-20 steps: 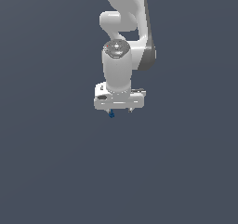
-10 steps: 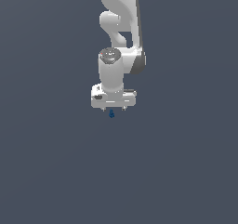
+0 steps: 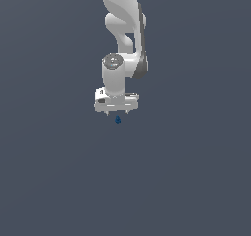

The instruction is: Pick up the object and move it to a goal position.

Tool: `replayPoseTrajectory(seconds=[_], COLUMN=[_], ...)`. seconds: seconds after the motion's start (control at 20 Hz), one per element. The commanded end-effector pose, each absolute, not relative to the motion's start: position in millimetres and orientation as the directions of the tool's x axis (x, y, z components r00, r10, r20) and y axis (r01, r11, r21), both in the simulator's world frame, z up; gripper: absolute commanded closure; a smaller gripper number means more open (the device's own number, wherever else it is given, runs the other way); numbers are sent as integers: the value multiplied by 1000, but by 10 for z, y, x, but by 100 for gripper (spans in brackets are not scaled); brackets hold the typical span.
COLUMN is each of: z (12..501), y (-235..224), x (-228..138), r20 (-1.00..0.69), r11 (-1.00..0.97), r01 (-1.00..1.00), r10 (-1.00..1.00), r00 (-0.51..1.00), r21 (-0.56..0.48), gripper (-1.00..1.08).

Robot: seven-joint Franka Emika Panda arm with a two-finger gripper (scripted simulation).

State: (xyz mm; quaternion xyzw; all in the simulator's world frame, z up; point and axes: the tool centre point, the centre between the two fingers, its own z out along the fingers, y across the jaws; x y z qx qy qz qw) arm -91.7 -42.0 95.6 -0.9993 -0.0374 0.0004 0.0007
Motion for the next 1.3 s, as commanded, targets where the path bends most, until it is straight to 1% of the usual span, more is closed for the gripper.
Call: replayPoseTrajectory(seconds=[0.0, 0.35, 0.8, 1.1, 1.15, 1.25], z=[930, 882, 515, 423, 423, 423], y=[-435, -436, -439, -438, -438, -438], x=[-957, -958, -975, -971, -971, -971], r20=[0, -1, 0, 0, 0, 0], r11=[-997, -997, -997, -997, -997, -997], r01=[78, 77, 78, 78, 78, 78], r10=[78, 77, 78, 78, 78, 78], r00=[997, 997, 997, 997, 997, 997], r21=[0, 0, 0, 0, 0, 0], gripper=[-92, -92, -92, -92, 108, 108])
